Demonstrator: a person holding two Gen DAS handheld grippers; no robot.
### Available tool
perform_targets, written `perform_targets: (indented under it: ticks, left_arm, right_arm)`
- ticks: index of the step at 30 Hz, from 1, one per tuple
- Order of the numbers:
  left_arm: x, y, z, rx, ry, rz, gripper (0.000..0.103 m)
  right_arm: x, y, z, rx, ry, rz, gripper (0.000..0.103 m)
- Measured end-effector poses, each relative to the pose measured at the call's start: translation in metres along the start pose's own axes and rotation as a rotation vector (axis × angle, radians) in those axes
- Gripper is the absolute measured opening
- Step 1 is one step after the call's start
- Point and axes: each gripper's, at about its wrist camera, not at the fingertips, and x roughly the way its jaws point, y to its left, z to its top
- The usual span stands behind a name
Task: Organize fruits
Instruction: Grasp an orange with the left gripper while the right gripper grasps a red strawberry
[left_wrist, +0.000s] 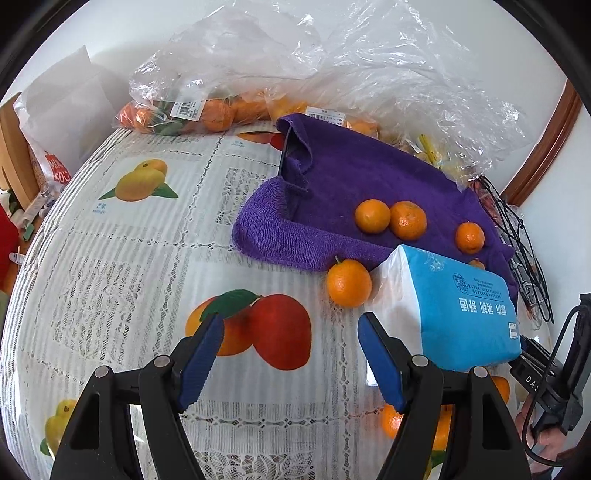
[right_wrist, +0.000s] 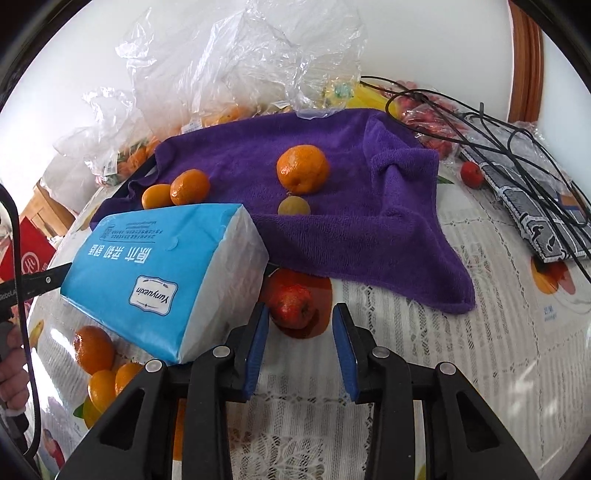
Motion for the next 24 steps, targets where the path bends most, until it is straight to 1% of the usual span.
perform_targets:
  ticks: [5, 8, 10, 17, 19, 21, 22, 24]
  left_arm:
    - [0.008, -0.004, 0.006, 0.010, 0.010, -0.007, 0.073]
    - [0.012, -0.005, 0.007, 0.011, 0.015, -0.015, 0.073]
    - [0.014, -0.007, 0.008, 0.018, 0.018, -0.022, 0.073]
    - [0.019, -0.012, 0.015, 0.038, 0.014, -0.035, 0.072]
    - [0.022, -0.012, 0.017, 0.039, 0.017, -0.050, 0.068]
    - [0.027, -0.012, 0.019, 0.040, 0.024, -0.065, 0.062]
    - [0.029, -0.013, 0.019, 0.039, 0.027, -0.082, 0.061]
    - [0.032, -0.015, 0.020, 0.041, 0.035, -0.116, 0.055]
  right_arm:
    - [0.002, -0.002, 0.003, -0.036, -0.001, 0.010, 0.036]
    - [0.001, 0.000, 0.002, -0.052, 0.002, 0.017, 0.026]
    - [0.000, 0.000, 0.001, -0.048, 0.002, 0.015, 0.026]
    - [-0.008, -0.016, 0.002, 0.026, -0.005, 0.008, 0.026]
    - [-0.011, -0.019, 0.002, 0.033, -0.014, -0.007, 0.026]
    - [-0.013, -0.021, 0.002, 0.038, -0.016, -0.006, 0.026]
    - [-0.013, -0.021, 0.003, 0.042, -0.017, -0.006, 0.026]
    - [-0.014, -0.024, 0.003, 0.045, -0.019, -0.008, 0.026]
